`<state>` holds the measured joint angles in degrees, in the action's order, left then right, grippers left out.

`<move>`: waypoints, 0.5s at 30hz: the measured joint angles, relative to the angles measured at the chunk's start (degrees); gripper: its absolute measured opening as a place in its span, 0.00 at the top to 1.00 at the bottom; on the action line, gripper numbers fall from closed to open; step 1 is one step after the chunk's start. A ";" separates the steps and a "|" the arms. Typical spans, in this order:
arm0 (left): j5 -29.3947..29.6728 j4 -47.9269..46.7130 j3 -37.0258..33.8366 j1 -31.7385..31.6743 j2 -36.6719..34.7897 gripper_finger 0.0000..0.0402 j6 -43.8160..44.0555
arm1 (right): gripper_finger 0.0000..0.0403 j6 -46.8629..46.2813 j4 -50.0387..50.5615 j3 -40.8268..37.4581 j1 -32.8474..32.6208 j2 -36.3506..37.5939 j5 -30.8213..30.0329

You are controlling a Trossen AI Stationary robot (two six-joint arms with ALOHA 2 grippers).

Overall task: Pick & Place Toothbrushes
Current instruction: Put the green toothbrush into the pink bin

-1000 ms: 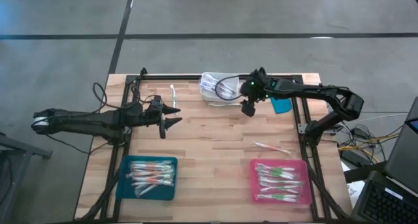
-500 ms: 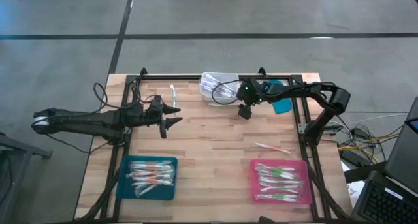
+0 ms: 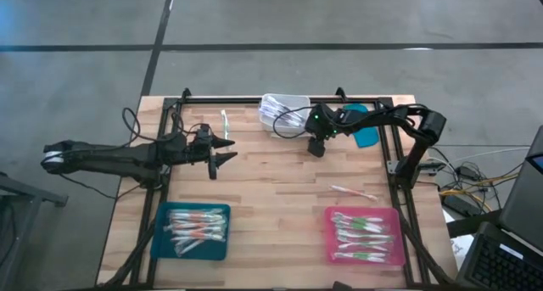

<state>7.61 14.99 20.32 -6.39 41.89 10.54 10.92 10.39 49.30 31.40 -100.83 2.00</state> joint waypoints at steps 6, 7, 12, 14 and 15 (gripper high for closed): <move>0.01 0.04 0.00 0.00 0.00 0.50 -0.01 | 0.66 0.05 0.14 -0.02 0.00 0.13 2.40; 0.01 0.04 0.00 -0.01 0.00 0.50 -0.01 | 0.69 0.10 0.24 -0.02 0.00 0.14 2.77; 0.00 0.04 0.00 -0.02 0.00 0.50 -0.01 | 0.86 0.19 1.23 -0.02 -0.04 0.21 4.11; 0.01 0.04 0.00 -0.01 0.00 0.50 0.00 | 0.93 0.30 1.78 0.00 -0.07 0.33 5.05; -0.01 0.04 0.00 -0.02 0.00 0.50 0.05 | 0.95 0.41 2.04 0.01 -0.07 0.37 5.35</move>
<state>7.60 15.03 20.32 -6.42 41.89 10.59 11.33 12.43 49.31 31.33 -100.45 7.35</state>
